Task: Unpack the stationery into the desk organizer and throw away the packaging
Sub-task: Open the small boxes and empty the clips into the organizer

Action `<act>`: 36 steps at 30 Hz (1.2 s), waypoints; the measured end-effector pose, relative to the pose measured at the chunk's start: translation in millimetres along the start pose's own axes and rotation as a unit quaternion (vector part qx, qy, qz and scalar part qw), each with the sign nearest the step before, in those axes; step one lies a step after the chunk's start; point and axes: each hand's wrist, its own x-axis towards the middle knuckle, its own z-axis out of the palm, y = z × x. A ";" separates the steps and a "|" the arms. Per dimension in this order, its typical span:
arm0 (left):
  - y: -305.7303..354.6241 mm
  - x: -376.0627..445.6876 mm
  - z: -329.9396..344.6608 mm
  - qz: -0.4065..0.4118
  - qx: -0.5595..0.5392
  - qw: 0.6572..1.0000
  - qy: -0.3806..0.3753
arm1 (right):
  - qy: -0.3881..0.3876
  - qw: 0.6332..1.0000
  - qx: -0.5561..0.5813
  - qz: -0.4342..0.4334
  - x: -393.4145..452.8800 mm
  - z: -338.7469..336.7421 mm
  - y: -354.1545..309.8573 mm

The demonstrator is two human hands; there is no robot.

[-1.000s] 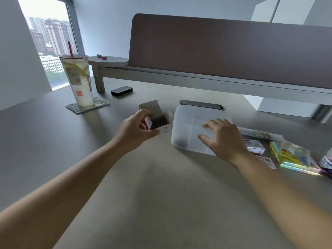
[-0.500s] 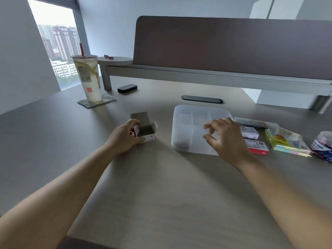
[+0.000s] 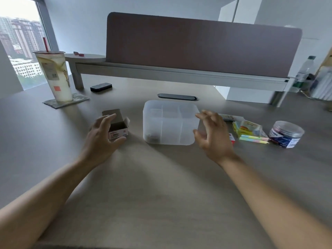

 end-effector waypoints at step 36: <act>66.3 -29.6 34.0 0.100 -0.020 0.966 -0.236 | -0.077 0.965 0.228 0.103 -12.4 -27.7 29.4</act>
